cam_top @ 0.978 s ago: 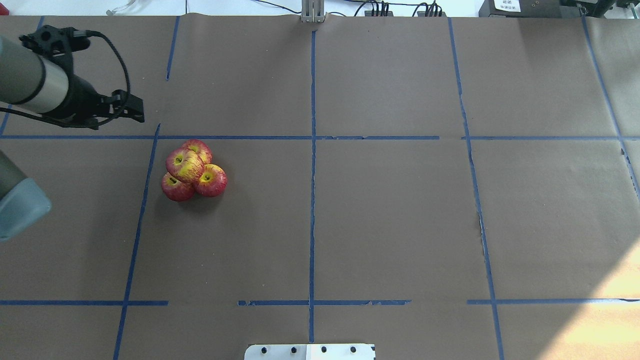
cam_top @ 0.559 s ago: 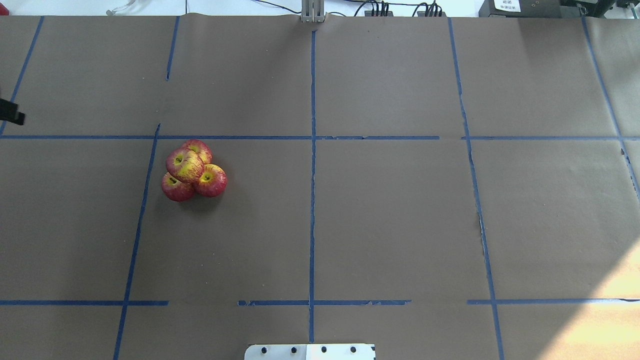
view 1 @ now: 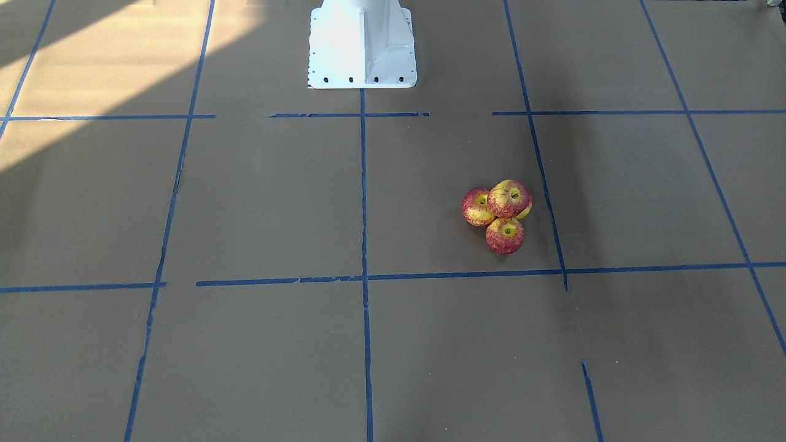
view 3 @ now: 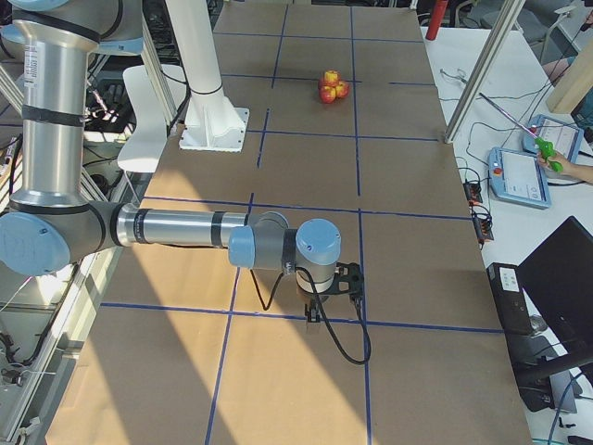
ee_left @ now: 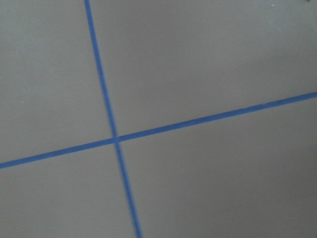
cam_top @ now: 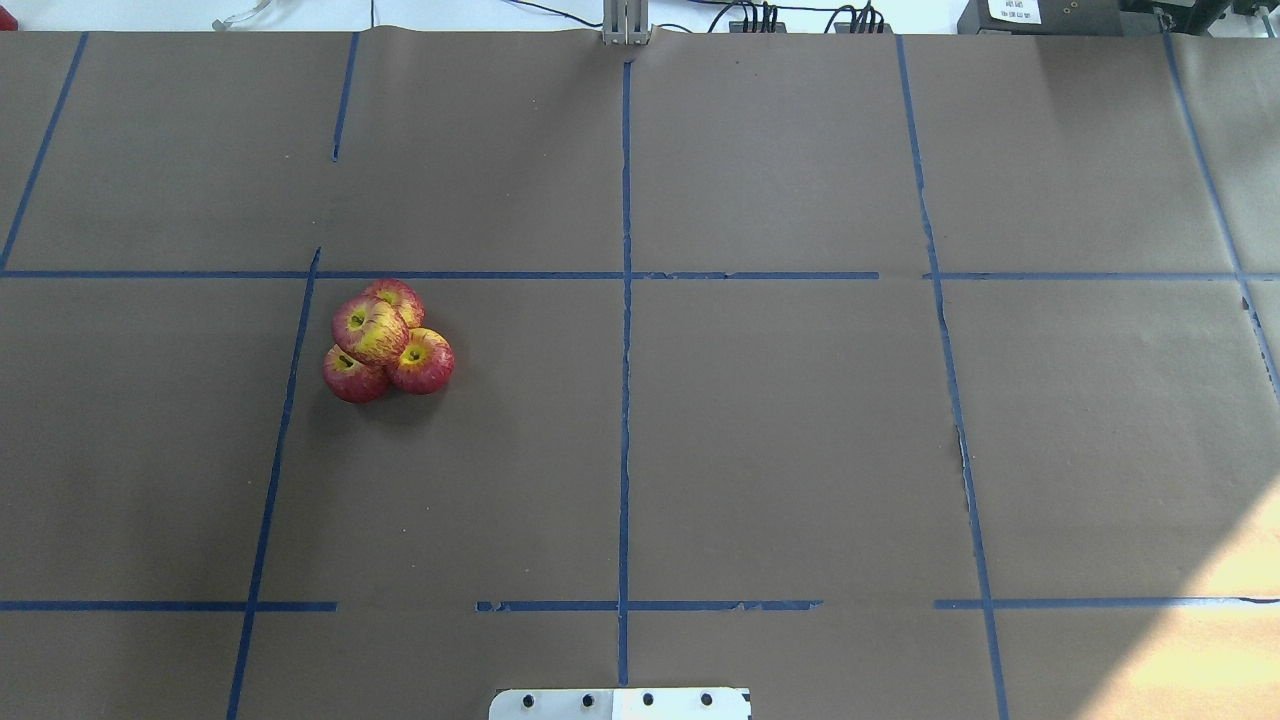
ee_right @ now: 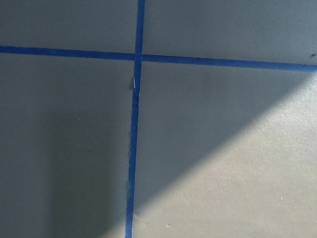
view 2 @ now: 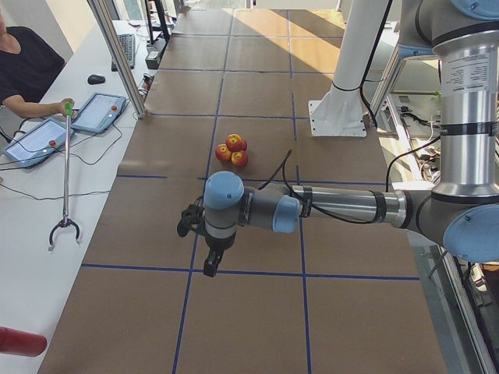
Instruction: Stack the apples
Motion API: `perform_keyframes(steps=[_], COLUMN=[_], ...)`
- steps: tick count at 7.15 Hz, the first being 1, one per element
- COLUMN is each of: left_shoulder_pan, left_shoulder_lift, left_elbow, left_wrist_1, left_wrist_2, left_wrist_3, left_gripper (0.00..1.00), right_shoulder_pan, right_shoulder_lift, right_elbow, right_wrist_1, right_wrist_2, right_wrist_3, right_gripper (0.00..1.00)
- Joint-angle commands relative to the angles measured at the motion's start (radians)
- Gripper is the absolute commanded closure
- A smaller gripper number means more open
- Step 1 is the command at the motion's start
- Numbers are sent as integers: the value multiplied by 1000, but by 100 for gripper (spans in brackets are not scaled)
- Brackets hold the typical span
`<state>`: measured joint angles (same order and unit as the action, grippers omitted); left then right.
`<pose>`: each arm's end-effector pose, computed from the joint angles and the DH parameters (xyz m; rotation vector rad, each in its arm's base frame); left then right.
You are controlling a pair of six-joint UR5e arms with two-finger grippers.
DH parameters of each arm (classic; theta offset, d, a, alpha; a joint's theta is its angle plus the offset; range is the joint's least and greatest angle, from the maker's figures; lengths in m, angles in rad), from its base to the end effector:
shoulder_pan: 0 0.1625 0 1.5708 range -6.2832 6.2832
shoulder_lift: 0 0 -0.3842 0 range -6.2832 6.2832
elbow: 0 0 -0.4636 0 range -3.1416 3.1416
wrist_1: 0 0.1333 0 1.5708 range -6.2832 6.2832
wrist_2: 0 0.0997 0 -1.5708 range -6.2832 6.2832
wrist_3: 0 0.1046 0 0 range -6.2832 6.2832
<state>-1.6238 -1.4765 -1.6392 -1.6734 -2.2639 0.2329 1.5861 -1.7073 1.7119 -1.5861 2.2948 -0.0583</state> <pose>-0.0946 -0.5286 0.6296 0.1718 0.6764 0.1991 0.0718 -0.5091 0.6204 0.0164 -0.7239 -0.0372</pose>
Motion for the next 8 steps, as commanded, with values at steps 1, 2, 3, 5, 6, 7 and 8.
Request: perform_keyframes(steps=[1, 2, 3, 5, 6, 7, 8], left_shoulder_pan=[-74, -80, -80, -82, -82, -82, -82], left_shoulder_lift=[-71, -88, -90, -81, -58, -51, -51], left_elbow=[92, 81, 75, 49, 15, 13, 22], left_wrist_1=[245, 298, 302, 304, 300, 293, 270], left_wrist_2=[-28, -32, -23, -20, -26, -29, -31], left_wrist_3=[152, 143, 146, 154, 142, 143, 144], left_gripper=[0, 0, 0, 0, 0, 0, 0], right_shoulder_pan=[0, 0, 0, 0, 0, 0, 0], right_shoulder_lift=[0, 0, 0, 0, 0, 0, 0], right_elbow=[0, 0, 0, 0, 0, 0, 0], right_wrist_1=[1, 0, 0, 1, 1, 0, 0], right_wrist_2=[0, 0, 0, 0, 0, 0, 0], right_wrist_3=[0, 0, 0, 0, 0, 0, 0], right_gripper=[0, 0, 0, 0, 0, 0, 0])
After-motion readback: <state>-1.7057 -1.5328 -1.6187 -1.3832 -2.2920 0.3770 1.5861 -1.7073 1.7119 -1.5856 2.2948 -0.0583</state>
